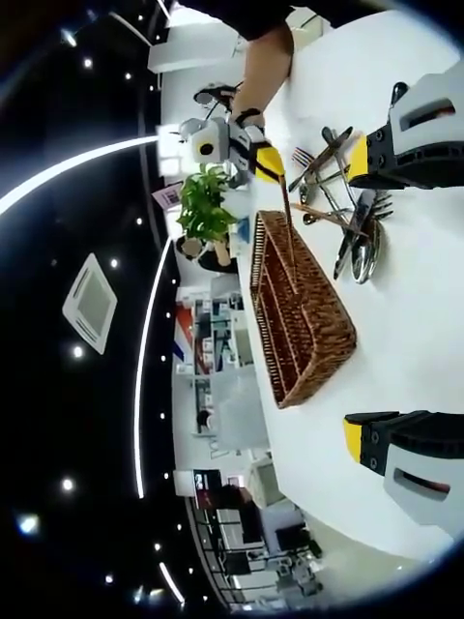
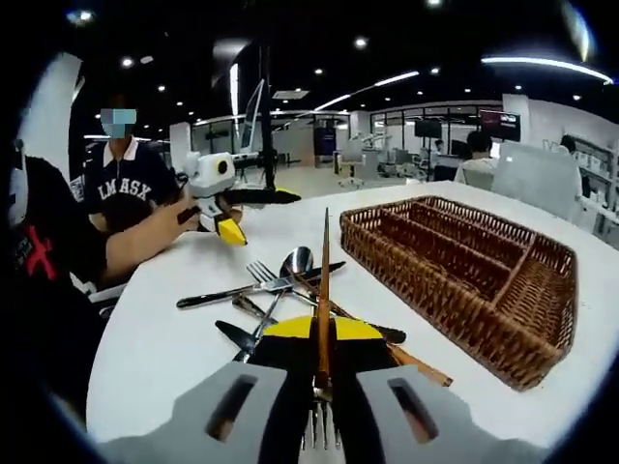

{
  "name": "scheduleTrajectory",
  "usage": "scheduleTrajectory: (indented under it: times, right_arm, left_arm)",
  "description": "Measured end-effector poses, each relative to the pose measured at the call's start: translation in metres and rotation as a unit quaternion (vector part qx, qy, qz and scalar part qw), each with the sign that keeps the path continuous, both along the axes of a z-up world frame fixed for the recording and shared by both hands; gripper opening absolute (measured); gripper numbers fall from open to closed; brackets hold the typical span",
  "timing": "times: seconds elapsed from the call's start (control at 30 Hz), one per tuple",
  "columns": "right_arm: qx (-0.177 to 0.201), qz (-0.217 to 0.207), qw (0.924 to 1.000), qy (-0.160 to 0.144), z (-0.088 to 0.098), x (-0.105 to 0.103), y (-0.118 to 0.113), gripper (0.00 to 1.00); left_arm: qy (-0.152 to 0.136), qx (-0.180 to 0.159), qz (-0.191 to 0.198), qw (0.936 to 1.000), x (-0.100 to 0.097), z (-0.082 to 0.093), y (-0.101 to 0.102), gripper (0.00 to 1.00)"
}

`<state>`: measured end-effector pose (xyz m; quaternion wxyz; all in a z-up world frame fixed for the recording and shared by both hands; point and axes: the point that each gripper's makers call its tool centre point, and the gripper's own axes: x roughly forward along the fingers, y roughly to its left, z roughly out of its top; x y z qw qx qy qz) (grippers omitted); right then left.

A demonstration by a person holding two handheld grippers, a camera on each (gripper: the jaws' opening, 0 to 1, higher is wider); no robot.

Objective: Arrange the knives, forks, and spoons in their matching storage slots by inserting each utensil handle-first until every utensil is classified and aligned in the correct compartment

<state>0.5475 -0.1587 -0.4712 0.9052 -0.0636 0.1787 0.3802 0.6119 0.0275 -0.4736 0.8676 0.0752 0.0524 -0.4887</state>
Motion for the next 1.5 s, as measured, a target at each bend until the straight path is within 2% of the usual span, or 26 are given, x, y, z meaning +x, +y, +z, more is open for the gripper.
scheduleTrajectory:
  times: [0.07, 0.1, 0.13, 0.17, 0.23, 0.27, 0.3, 0.4, 0.53, 0.57, 0.6, 0.67, 0.8, 1.03, 1.1, 1.2, 1.5]
  right_arm:
    - [0.011, -0.021, 0.9997, -0.002, 0.006, 0.000, -0.004, 0.03]
    - [0.008, -0.030, 0.9995, -0.002, 0.007, 0.000, -0.007, 0.03]
    - [-0.001, -0.058, 0.9983, 0.006, 0.005, 0.003, -0.014, 0.03]
    - [-0.004, -0.063, 0.9980, 0.004, 0.005, 0.004, -0.016, 0.03]
    - [-0.019, -0.101, 0.9947, -0.002, 0.005, 0.008, -0.027, 0.03]
    - [-0.019, -0.102, 0.9946, -0.005, 0.006, 0.008, -0.027, 0.03]
    - [-0.015, -0.121, 0.9926, 0.005, 0.006, 0.007, -0.031, 0.03]
    - [-0.016, -0.158, 0.9873, 0.003, 0.011, 0.010, -0.043, 0.03]
    - [-0.001, -0.180, 0.9837, 0.000, 0.020, 0.009, -0.050, 0.03]
    - [-0.021, -0.207, 0.9780, -0.014, 0.022, 0.011, -0.061, 0.03]
    - [-0.024, -0.228, 0.9733, -0.019, 0.024, 0.012, -0.068, 0.03]
    - [-0.025, -0.263, 0.9645, -0.012, 0.025, 0.010, -0.079, 0.03]
    - [-0.016, -0.276, 0.9608, -0.016, 0.032, 0.008, -0.086, 0.03]
    - [-0.005, -0.330, 0.9439, -0.017, 0.042, 0.002, -0.110, 0.03]
    - [0.003, -0.337, 0.9413, -0.015, 0.043, 0.001, -0.115, 0.03]
    - [-0.008, -0.351, 0.9360, -0.025, 0.046, 0.000, -0.125, 0.03]
    - [0.011, -0.371, 0.9283, -0.024, 0.048, -0.006, -0.147, 0.03]
  left_arm:
    - [0.001, -0.003, 0.002, 1.0000, 0.001, 0.001, 0.000, 1.00]
    - [0.000, -0.005, 0.002, 1.0000, 0.001, 0.002, 0.000, 1.00]
    - [0.000, -0.006, 0.002, 1.0000, 0.001, 0.002, 0.000, 1.00]
    - [0.001, -0.006, 0.002, 1.0000, 0.001, 0.002, 0.000, 1.00]
    - [0.000, -0.004, 0.002, 1.0000, 0.001, 0.002, -0.001, 1.00]
    - [0.000, -0.004, 0.001, 1.0000, 0.001, 0.001, -0.001, 1.00]
    - [0.000, -0.004, 0.000, 1.0000, 0.001, 0.002, -0.001, 1.00]
    - [-0.001, -0.005, 0.000, 1.0000, 0.001, 0.002, -0.002, 1.00]
    - [-0.002, -0.007, 0.001, 1.0000, 0.002, 0.003, -0.001, 1.00]
    - [-0.003, -0.005, 0.002, 1.0000, 0.002, 0.003, 0.000, 1.00]
    - [-0.004, -0.004, 0.002, 1.0000, 0.003, 0.003, 0.000, 1.00]
    - [-0.005, -0.004, 0.002, 1.0000, 0.003, 0.003, 0.000, 1.00]
    - [-0.008, 0.005, 0.007, 0.9999, 0.004, 0.000, 0.001, 1.00]
    - [-0.006, 0.003, 0.004, 1.0000, 0.003, 0.000, 0.001, 1.00]
    - [-0.006, 0.002, 0.005, 1.0000, 0.002, -0.001, 0.001, 1.00]
    - [-0.006, 0.000, 0.006, 1.0000, 0.003, 0.000, 0.002, 1.00]
    - [-0.007, 0.002, 0.005, 1.0000, 0.002, 0.000, 0.001, 1.00]
